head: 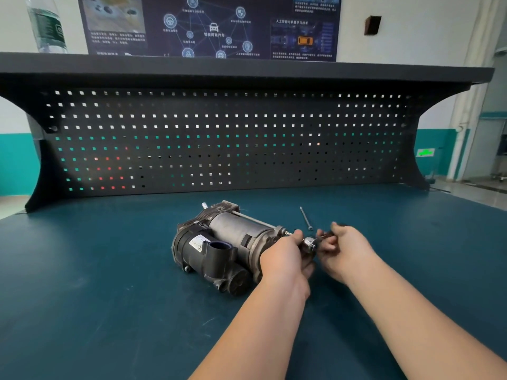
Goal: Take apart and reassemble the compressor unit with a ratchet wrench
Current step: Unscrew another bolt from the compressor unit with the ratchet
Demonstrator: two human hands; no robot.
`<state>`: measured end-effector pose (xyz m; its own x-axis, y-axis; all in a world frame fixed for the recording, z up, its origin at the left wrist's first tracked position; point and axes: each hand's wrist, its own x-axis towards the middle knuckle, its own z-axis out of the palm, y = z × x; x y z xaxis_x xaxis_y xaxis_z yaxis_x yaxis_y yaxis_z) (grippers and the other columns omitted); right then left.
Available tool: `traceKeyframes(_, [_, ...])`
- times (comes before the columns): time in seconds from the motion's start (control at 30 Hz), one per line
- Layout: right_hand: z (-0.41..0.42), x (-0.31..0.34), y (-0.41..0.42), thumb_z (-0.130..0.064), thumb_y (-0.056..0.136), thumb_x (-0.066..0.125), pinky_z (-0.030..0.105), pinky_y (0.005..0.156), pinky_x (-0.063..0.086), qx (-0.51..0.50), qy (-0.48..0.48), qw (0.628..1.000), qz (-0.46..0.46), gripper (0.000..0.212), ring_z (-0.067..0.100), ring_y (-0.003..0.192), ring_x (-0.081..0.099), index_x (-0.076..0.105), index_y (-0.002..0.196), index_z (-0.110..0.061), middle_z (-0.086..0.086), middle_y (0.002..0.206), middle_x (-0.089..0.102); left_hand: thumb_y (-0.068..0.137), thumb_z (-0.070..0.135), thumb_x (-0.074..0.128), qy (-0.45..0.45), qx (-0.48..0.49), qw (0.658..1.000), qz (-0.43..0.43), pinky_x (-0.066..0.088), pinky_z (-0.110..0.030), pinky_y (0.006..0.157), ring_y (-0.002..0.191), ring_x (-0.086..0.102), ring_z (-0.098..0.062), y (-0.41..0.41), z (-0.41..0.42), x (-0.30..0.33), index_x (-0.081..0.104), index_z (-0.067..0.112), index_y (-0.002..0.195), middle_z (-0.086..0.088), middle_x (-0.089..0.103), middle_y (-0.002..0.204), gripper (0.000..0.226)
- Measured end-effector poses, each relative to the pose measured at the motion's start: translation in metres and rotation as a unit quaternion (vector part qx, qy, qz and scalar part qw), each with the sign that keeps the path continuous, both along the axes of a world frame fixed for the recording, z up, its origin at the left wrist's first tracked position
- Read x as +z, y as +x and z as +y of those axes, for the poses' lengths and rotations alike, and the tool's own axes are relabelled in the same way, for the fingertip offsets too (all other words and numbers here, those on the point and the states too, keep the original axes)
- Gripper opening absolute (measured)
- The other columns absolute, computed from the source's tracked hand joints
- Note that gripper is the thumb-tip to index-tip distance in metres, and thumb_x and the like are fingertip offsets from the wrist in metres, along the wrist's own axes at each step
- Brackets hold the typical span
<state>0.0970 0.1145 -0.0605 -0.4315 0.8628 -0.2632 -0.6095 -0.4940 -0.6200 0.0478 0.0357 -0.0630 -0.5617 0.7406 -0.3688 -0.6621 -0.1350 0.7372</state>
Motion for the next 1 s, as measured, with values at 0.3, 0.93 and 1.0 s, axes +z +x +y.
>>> traceKeyframes(0.3, [-0.036,0.006,0.003,-0.041,0.090,0.046,0.025,0.058,0.046,-0.129,0.698,0.654,-0.260,0.010,0.010,0.061,0.056,0.050,0.098,-0.036,-0.011,0.069,0.058,0.091,0.015,0.054,0.038,-0.036,0.999,0.015,0.055,-0.028,0.067,0.074,0.067,-0.018,0.000,-0.003,-0.001,0.066,0.010,0.096,-0.006,0.071,0.085,0.014])
traceKeyframes(0.93, [-0.035,0.010,0.006,-0.034,0.093,0.051,0.018,0.043,0.042,-0.132,0.605,0.758,-0.204,0.007,0.005,0.043,0.051,0.051,0.087,-0.034,-0.002,0.057,0.060,0.092,0.013,0.054,0.023,-0.040,0.999,0.018,0.056,-0.030,0.062,0.072,0.064,-0.022,-0.003,-0.005,0.002,0.066,0.006,0.107,-0.010,0.068,0.089,0.021])
traceKeyframes(1.0, [-0.023,0.013,0.003,-0.028,0.098,0.048,0.017,0.033,0.032,-0.127,0.449,0.870,-0.160,0.014,0.004,0.032,0.041,0.049,0.084,-0.024,0.002,0.055,0.056,0.091,0.012,0.055,0.019,-0.033,0.999,0.018,0.053,-0.034,0.069,0.076,0.063,-0.024,-0.003,-0.004,0.001,0.063,0.006,0.105,-0.013,0.067,0.093,0.017])
